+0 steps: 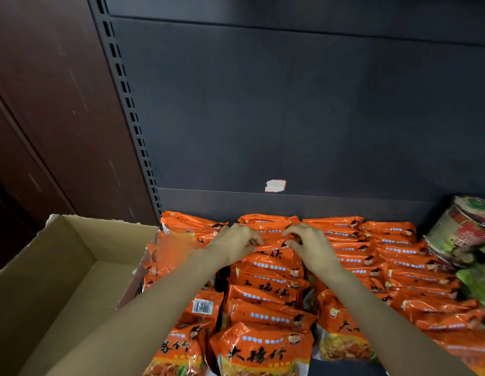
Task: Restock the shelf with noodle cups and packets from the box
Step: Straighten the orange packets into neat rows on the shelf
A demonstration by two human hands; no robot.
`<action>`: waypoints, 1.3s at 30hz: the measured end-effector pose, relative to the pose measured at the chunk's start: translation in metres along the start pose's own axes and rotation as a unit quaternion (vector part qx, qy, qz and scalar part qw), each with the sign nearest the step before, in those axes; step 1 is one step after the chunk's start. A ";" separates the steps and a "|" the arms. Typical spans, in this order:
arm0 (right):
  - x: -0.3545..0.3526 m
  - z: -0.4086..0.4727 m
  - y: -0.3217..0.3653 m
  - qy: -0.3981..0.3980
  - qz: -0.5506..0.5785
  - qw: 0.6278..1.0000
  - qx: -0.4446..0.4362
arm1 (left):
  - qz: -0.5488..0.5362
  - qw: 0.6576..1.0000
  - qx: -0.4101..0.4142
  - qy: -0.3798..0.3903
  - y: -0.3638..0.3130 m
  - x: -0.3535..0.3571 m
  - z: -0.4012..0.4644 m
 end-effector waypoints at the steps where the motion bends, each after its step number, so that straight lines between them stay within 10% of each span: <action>1: -0.002 -0.001 -0.004 -0.006 -0.021 1.000 0.013 | 0.008 1.000 -0.003 -0.008 0.003 -0.001 -0.002; 30: 0.007 -0.028 0.005 0.029 -0.109 0.991 -0.074 | 0.109 0.981 -0.157 -0.040 0.008 0.004 -0.047; 39: 0.001 -0.031 -0.003 0.022 -0.139 0.990 -0.018 | 0.075 0.994 -0.069 -0.035 0.004 -0.006 -0.051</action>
Point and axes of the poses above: each hand's wrist, its own z-axis towards the middle knuckle, its own x-axis out of the palm, y = z × x, the point moved 7 cm from there along z, towards the middle knuckle, and after that the axes turned 6 degrees about x, right-handed, at the moved point
